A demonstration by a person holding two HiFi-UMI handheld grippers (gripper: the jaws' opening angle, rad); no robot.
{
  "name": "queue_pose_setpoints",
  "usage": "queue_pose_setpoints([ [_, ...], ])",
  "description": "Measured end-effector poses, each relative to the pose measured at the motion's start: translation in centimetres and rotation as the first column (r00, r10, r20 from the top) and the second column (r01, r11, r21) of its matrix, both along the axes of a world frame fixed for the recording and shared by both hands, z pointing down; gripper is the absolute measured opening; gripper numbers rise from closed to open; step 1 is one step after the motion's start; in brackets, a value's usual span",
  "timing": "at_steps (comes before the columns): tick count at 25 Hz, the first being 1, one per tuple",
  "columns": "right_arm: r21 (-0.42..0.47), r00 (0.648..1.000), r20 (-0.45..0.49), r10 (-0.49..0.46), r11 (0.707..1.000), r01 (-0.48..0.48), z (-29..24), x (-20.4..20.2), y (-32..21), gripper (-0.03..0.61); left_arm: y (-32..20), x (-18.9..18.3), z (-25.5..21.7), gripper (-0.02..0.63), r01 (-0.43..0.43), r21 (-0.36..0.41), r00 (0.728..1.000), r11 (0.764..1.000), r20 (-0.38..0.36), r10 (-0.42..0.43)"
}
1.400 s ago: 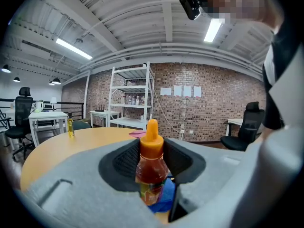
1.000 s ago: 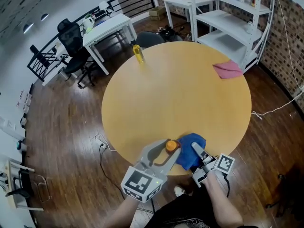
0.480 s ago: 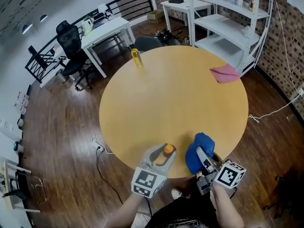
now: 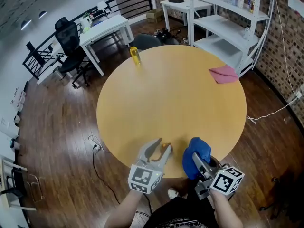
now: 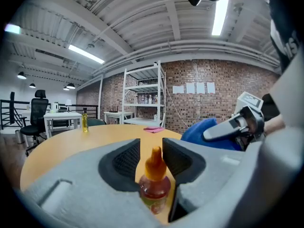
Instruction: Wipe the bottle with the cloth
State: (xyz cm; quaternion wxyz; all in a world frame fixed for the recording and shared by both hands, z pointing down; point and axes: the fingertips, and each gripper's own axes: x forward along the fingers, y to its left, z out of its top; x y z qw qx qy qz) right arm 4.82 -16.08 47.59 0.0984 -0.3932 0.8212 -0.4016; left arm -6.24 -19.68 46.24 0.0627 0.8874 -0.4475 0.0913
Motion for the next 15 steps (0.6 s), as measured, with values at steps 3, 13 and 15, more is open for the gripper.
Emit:
queue_pose_setpoints([
  [3,-0.004,1.0,0.004,-0.011,1.0,0.011,0.0,-0.5,0.2,0.08,-0.2,0.1,-0.2,0.15,-0.015,0.004,1.0,1.0,0.023,0.015],
  [13,0.053,0.99,-0.134,-0.039,0.998,0.046,-0.9,-1.7,0.9,0.08,2.2,-2.3,-0.5,0.15,0.081,0.001,0.996,0.997,-0.029,-0.081],
  [15,0.085,0.98,-0.197,-0.038,0.995,0.055,-1.6,-2.1,1.4,0.08,3.1,-2.7,-1.0,0.15,0.099,-0.005,0.994,0.995,-0.036,-0.099],
])
